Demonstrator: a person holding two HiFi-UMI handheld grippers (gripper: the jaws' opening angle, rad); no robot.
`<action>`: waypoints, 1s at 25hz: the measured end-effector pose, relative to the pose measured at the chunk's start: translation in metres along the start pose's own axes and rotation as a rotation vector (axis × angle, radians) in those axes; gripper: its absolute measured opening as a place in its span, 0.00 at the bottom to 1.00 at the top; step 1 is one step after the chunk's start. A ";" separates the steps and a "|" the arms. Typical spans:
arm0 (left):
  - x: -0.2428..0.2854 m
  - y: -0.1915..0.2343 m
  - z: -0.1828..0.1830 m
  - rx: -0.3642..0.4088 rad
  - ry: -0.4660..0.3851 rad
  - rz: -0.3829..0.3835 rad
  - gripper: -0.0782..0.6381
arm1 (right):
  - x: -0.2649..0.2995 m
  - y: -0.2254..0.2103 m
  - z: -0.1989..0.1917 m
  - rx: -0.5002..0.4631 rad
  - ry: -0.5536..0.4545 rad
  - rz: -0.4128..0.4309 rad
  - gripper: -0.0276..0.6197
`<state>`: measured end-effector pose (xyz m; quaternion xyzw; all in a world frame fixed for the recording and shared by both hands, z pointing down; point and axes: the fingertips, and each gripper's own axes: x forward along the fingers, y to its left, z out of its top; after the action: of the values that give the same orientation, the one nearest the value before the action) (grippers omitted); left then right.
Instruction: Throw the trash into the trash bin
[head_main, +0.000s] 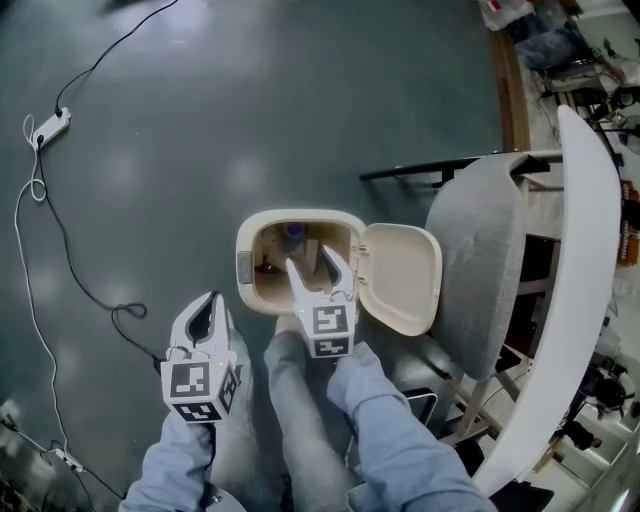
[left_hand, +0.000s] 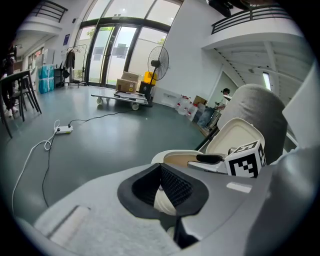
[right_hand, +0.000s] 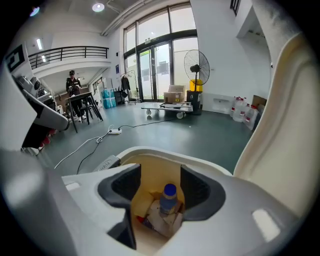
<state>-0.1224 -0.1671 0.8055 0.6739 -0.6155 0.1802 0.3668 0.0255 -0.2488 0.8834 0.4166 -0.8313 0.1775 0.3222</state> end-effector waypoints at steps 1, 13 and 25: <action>0.000 -0.002 -0.001 0.002 0.000 -0.002 0.12 | -0.001 -0.001 -0.001 0.005 0.000 -0.002 0.43; -0.008 -0.014 0.001 0.015 -0.003 -0.017 0.12 | -0.018 -0.001 0.008 0.041 -0.029 -0.015 0.43; -0.048 -0.034 0.040 0.067 -0.045 -0.024 0.12 | -0.076 0.005 0.052 0.138 -0.048 -0.010 0.43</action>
<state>-0.1068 -0.1630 0.7367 0.6972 -0.6090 0.1810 0.3322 0.0347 -0.2309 0.7935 0.4461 -0.8226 0.2227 0.2735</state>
